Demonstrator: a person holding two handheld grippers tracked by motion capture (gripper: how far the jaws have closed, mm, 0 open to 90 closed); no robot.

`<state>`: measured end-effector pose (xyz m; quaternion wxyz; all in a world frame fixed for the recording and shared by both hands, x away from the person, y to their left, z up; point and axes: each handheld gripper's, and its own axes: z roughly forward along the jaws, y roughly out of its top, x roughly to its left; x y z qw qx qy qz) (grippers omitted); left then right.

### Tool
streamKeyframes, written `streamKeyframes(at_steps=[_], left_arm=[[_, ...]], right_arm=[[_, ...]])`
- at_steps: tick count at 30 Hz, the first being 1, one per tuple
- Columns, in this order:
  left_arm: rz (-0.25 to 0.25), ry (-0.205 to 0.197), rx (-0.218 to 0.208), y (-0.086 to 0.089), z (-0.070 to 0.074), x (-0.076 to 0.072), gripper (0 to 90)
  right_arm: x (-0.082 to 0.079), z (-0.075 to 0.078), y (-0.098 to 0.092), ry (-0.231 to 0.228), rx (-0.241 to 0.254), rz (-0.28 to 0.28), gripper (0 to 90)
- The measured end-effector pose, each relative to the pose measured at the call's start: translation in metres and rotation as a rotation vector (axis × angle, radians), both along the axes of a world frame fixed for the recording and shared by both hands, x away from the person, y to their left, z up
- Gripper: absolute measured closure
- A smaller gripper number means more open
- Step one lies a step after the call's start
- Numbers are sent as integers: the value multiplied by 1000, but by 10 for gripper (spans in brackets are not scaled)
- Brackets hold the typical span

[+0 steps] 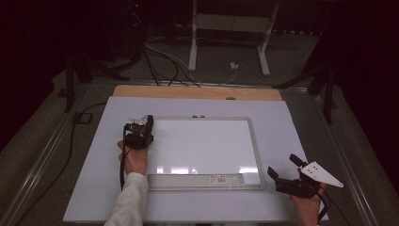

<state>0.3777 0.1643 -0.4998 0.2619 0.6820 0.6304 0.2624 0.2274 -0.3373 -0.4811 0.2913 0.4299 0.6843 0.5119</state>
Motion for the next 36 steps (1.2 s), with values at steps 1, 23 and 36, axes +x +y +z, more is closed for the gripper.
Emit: streamKeyframes(at_steps=[1,23,36], left_arm=[[5,1,1,0,0,1,641],[-4,-56,-63,1,8,0,303],[-239,-219,-153,20,37,-29,23]], right_arm=[[0,0,0,0,0,0,8],[0,0,0,0,-2,2,8],[0,0,2,0,-3,4,8]])
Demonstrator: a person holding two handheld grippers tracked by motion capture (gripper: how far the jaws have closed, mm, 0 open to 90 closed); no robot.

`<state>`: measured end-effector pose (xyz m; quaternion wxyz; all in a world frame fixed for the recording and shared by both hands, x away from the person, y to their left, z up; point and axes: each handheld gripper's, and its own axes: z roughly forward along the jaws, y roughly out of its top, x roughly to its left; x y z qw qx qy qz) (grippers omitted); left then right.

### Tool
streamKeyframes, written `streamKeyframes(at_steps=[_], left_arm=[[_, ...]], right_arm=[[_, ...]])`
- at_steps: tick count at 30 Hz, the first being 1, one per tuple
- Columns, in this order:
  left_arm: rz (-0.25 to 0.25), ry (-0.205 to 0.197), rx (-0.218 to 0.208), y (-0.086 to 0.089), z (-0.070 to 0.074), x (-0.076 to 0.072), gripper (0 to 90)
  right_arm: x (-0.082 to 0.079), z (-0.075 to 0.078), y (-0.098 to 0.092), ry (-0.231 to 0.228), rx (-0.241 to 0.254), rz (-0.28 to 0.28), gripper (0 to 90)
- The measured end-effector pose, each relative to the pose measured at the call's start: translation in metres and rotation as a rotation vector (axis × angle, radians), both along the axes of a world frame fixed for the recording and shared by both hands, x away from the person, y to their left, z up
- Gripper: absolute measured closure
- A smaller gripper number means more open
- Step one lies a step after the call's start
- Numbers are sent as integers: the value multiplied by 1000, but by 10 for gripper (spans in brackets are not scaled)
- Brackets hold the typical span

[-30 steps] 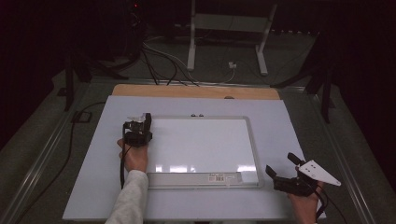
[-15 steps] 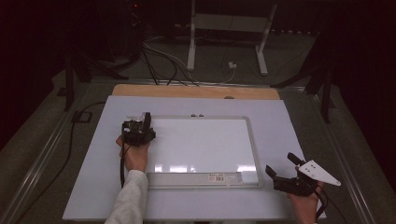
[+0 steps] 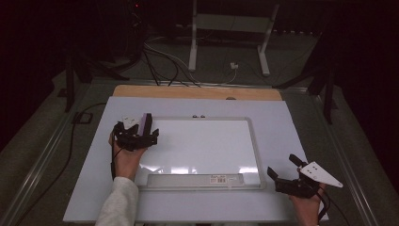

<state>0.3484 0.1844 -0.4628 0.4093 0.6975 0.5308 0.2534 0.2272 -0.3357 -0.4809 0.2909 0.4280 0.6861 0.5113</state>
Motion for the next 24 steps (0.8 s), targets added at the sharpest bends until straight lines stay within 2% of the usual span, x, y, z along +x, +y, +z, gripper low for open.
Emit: streamKeyframes(at_steps=[6,11,15,17,24], left_arm=[[-51,-53,2,8,12,-15,7],[-92,-113,6,17,18,-33,7],[-125,-152,38,23,17,-49,6],[-118,-154,54,27,15,-55,6],[-121,-183,28,43,7,-72,7]], right_arm=[[0,0,0,-1,0,0,8],[0,0,1,-1,-1,3,8],[0,0,1,-1,-4,6,8],[0,0,2,-1,-3,7,8],[0,-1,5,3,-9,17,8]])
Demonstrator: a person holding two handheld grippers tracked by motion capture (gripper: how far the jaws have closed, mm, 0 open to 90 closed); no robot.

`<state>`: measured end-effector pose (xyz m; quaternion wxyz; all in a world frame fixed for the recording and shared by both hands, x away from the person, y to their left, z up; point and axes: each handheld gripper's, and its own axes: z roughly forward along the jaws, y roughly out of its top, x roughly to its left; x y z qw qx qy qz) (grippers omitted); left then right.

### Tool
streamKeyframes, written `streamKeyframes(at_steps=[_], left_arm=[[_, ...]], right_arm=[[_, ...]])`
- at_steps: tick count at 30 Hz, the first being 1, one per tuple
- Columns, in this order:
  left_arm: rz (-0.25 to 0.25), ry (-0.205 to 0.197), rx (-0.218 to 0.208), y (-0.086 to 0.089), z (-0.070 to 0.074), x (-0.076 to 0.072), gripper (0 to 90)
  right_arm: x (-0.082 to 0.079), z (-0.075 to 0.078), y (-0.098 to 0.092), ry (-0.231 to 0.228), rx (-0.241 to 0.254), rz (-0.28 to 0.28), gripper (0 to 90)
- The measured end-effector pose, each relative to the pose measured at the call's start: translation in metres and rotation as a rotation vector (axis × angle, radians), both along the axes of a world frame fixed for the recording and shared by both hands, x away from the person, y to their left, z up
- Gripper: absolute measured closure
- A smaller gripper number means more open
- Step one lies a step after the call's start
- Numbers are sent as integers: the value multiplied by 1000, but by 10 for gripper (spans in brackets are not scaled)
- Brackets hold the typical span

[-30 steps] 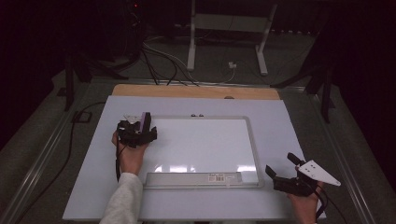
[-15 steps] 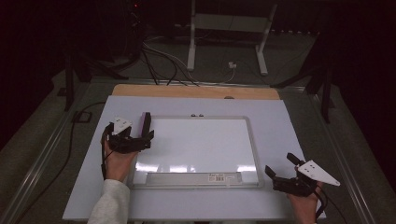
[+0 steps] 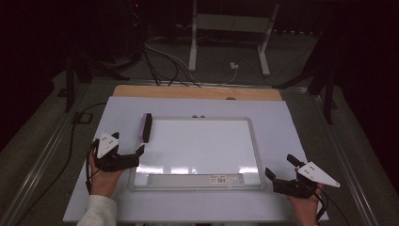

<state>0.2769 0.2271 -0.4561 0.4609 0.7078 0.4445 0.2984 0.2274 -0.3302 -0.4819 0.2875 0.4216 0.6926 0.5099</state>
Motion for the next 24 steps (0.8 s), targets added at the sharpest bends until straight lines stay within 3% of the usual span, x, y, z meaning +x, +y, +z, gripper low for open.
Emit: streamKeyframes(at_steps=[7,14,20,24], left_arm=[[-20,-64,-3,6,-3,-21,7],[-21,-86,-8,13,-10,-37,7],[-11,-99,-37,16,-14,-40,7],[-11,-96,-34,17,-16,-42,7]], right_arm=[[0,0,2,-1,-1,6,8],[0,0,2,-5,3,10,8],[1,0,3,-9,1,8,8],[2,1,2,-15,-1,2,8]])
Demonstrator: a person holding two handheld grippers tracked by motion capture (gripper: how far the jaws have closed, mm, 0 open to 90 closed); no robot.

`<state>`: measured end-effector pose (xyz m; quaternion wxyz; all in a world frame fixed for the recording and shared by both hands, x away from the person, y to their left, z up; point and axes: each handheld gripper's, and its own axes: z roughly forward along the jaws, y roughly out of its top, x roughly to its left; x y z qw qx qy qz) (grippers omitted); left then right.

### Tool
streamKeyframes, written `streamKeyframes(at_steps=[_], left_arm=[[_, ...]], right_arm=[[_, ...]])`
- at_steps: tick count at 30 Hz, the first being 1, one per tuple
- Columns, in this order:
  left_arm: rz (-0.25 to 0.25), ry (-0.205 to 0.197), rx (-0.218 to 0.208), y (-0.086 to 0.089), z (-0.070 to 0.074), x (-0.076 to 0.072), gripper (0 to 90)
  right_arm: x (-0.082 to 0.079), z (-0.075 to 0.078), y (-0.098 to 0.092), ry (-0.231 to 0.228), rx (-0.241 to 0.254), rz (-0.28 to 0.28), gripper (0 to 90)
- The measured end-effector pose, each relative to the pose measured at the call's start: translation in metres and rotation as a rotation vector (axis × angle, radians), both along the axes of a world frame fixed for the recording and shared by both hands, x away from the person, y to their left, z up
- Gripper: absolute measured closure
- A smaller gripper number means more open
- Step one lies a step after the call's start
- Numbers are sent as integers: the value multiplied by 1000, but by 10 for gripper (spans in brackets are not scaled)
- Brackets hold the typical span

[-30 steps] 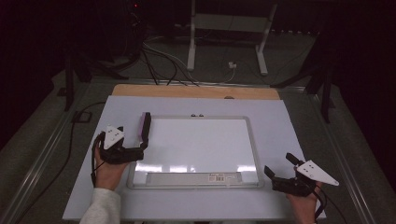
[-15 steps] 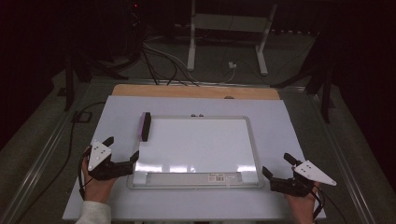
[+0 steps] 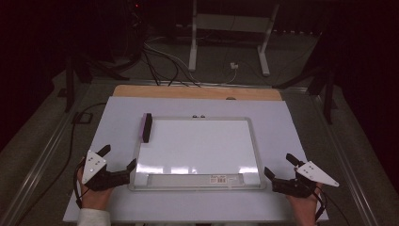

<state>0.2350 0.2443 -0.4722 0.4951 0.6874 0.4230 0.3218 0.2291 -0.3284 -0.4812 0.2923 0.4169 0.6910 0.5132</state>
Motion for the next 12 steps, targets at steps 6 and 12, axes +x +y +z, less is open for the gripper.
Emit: streamKeyframes(at_steps=[6,12], left_arm=[[16,-4,-6,3,-1,-1,8],[30,7,-2,3,-4,0,7]], right_arm=[[2,-1,-1,11,-8,-23,8],[4,-3,-3,28,-2,-37,8]])
